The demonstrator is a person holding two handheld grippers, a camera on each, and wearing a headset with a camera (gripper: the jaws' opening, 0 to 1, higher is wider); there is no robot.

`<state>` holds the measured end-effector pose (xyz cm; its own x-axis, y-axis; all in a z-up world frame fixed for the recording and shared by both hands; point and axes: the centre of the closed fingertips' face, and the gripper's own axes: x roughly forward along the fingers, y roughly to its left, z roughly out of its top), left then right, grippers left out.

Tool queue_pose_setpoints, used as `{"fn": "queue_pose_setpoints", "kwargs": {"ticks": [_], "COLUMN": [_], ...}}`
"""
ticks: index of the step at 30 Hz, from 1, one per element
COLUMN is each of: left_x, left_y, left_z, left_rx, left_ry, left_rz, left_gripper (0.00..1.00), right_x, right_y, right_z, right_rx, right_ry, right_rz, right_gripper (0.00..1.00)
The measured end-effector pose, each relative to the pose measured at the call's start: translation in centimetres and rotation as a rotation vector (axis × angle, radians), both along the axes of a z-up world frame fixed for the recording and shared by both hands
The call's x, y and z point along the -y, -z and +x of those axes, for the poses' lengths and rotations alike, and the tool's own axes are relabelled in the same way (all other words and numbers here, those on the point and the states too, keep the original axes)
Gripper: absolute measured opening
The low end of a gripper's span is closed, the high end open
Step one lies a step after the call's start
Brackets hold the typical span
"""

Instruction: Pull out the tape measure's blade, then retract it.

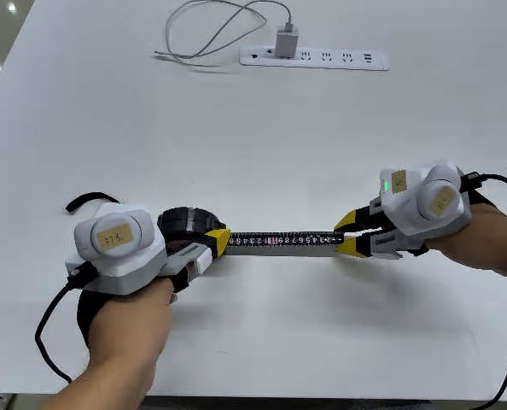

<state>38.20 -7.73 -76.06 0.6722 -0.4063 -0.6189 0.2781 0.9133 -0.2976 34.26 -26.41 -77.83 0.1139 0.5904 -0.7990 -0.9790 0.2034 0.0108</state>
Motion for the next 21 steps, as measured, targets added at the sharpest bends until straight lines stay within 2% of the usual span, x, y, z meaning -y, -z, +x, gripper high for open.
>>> {"fn": "queue_pose_setpoints", "kwargs": {"ticks": [21], "left_x": [0.0], "left_y": [0.0], "left_z": [0.0], "left_rx": [-0.003], "left_ry": [0.0], "left_rz": [-0.019], "left_gripper": [0.57], "right_x": [-3.6], "right_y": [0.2], "right_z": [0.9], "right_rx": [0.002], "right_ry": [-0.009], "right_rz": [0.057], "right_gripper": [0.1]}}
